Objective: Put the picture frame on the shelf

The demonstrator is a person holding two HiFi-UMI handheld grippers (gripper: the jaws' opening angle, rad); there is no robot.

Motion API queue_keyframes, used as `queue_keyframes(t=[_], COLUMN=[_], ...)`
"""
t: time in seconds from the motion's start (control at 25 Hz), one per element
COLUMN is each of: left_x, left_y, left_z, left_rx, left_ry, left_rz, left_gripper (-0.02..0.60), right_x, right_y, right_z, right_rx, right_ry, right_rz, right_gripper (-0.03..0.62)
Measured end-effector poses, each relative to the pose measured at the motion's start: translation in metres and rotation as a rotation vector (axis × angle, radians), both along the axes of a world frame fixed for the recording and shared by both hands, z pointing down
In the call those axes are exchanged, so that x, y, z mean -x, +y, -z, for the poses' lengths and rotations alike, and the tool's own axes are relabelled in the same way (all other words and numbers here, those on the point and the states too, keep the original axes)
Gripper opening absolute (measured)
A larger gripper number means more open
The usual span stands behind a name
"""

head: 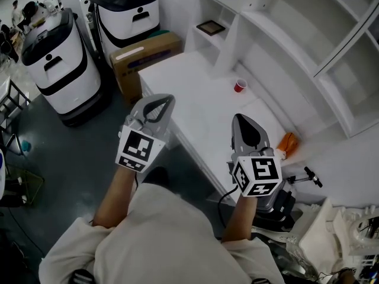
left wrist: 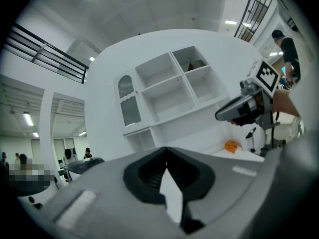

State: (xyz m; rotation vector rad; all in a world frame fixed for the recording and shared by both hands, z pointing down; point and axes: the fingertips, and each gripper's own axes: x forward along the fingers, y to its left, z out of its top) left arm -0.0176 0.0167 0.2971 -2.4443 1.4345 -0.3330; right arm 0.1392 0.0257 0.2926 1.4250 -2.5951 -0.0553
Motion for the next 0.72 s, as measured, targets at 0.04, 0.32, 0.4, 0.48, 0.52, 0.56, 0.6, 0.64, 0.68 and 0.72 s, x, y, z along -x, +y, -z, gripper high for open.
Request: queue_keyframes(t=[0.04,0.32,0.4,0.48,0.52,0.56,0.6,0.64,0.68,0.72], left_x=[0.000,0.002,0.002,0.002,0.002,0.002,0.002,0.002,0.003,0.004], left_y=[0.001,0.006,0.003,0.002,0.003,0.003,0.004,0.004,0.004,0.004], left_z=[0.000,0.004,0.008,0.011,0.012,0.013,0.013,0.014,0.014,0.015], left_rx=[0.002,0.001,-0.004,-0.006,-0.006,-0.006,-0.006,-0.006,-0.006,-0.007], left_ry=[-0.001,0.007,0.005,0.004,0.003,0.003,0.002,0.000,-0.001,-0.002], left_rz=[-0.002,-0.010,-0.009,-0.010,-0.010,-0.010,-0.011,-0.011,-0.010,-0.010], left_gripper=[0.005,0.005,0.005,0.005,0.005,0.005,0.005,0.005,0.005,0.005], right_x=[0.000,0.001,-0.001,-0.001,-0.002,-0.002,-0.003,-0.002,-0.002,-0.001], right_y=[0.001,0.006,0.004,0.004,0.005,0.005,0.006,0.006,0.006,0.006], right_z=[0.000,0.009,0.013,0.014,0.015,0.015,0.016,0.017,0.018,0.020], right_rx=[0.001,-0.012,-0.016,-0.017,-0.017,-0.018,-0.018,-0.020,-0.021,-0.022], right_ry=[0.000,0.005,0.009,0.010,0.010,0.010,0.010,0.010,0.011,0.012], right_rz=[0.000,-0.009,-0.015,-0.018,-0.019,-0.021,-0.023,-0.024,-0.025,-0.025], right_gripper=[0.005,0.005,0.005,0.005,0.006,0.005,0.006,0.005,0.006,0.006])
